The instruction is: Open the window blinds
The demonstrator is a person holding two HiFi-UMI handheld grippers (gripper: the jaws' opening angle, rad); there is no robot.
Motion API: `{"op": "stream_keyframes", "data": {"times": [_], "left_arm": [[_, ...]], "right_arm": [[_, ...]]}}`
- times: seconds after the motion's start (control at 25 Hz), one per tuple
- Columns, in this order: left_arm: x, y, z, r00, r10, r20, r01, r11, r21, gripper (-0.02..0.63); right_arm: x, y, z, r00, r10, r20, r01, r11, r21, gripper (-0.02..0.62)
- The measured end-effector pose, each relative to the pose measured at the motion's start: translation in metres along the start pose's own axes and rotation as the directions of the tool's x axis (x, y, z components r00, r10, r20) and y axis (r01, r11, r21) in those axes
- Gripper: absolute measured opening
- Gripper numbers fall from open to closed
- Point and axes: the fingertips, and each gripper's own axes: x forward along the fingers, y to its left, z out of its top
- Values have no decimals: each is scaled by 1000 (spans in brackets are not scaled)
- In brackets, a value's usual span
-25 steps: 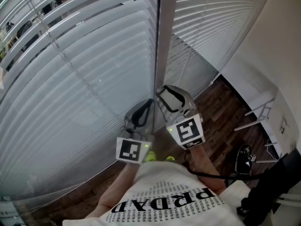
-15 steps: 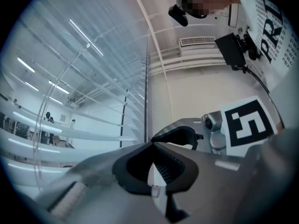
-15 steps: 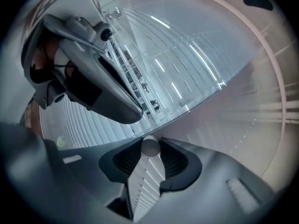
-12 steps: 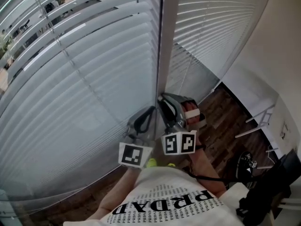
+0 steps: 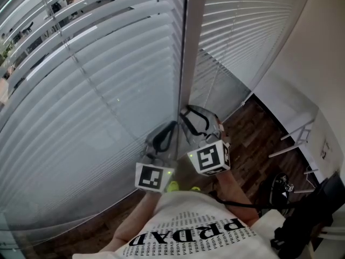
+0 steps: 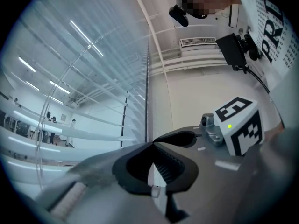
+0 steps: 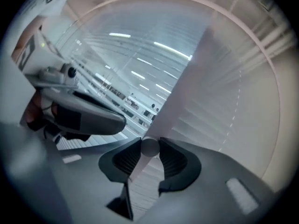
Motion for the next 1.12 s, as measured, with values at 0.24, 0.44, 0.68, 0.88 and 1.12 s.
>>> {"op": "stream_keyframes", "data": {"times": [0.24,0.44,0.68,0.88,1.12], "left_arm": [[-5,5,-1,1000,3,4,-3,1000,-4,-8],[-4,-4,2,1000,4,1,-4,1000,1,-8],[-5,-3,0,1000,2,6,-2,1000,5,-8],[-3,1,3,1000,2,-1,-2,1000,-3,-8],[0,1,6,1000,4,-1,-4,1000,-14,-8]], "right_arm": [[2,-2,0,995,26,96,-61,921,385,129],[-7,-8,-3,992,23,126,-82,870,486,130],[-6,-9,-6,990,11,143,-88,836,542,130],[-2,-12,-3,990,5,139,-82,829,553,132],[-1,-15,-1,991,-6,131,-67,837,543,130]]}}
